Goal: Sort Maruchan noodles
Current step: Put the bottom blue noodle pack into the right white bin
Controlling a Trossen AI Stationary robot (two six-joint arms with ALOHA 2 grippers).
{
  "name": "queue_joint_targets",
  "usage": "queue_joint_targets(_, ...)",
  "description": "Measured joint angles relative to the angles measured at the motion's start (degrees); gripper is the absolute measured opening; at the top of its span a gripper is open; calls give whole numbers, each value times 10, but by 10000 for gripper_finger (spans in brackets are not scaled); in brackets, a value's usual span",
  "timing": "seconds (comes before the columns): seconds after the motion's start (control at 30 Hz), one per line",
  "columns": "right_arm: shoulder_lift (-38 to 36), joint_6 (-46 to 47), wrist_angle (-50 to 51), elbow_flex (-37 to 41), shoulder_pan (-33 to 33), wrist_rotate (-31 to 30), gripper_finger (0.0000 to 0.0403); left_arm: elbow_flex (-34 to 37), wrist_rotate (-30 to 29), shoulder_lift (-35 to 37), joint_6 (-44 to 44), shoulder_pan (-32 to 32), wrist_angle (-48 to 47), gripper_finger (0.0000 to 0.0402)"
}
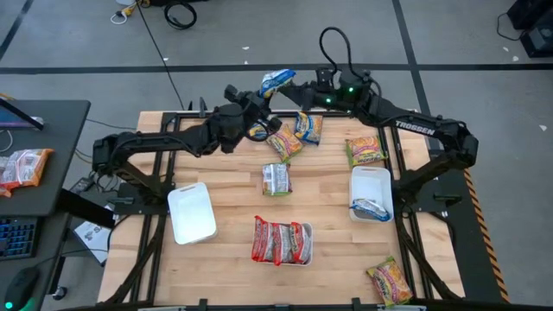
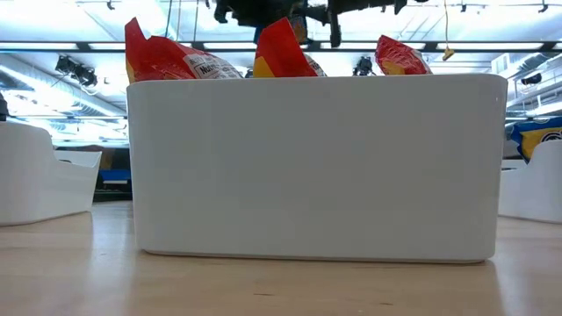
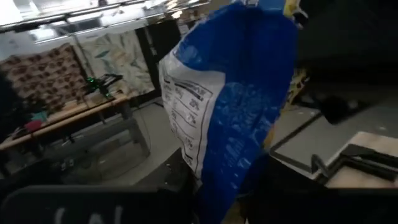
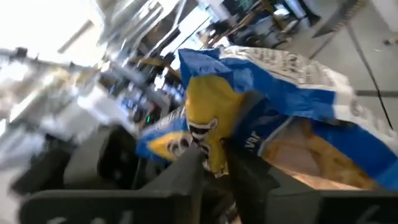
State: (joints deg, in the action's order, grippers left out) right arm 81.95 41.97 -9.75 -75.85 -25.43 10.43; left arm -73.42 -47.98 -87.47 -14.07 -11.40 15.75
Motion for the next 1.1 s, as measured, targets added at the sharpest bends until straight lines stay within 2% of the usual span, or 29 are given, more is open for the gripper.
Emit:
queue_joint_targets(0.13,-12,-125,83,-49,-11,67,147,-37,40,21,4,1,-118,94)
queue_joint_targets(0.23,-14,-266,214,-108,-8,68,202,-73,63,28,1,0,-224,94)
queue_joint_targets(0.3,-14,-369,304,-143,3,29,237,-95,94,30,4,-5,-309,94)
queue_joint_targets(0.4,-14,-528,387,-164,27,-66,282,-117,165,31,37,-18,-401,94)
queue_joint_targets(0.5,-14,-655,418,-160,50,-136,313,-117,251,30,78,-31,-456,94)
queue_joint_targets(0.6,-15,-740,417,-138,72,-148,331,-117,297,21,90,-35,-481,94)
queue_joint_targets(0.73,-11,-776,415,-110,93,-108,338,-114,302,-1,71,-23,-482,94)
queue_joint_targets(0.9,16,-743,437,-87,104,-104,336,-114,285,-31,16,0,-465,94)
queue_joint_targets(1.1,58,-687,444,-86,106,-155,335,-114,248,-49,-20,25,-442,94)
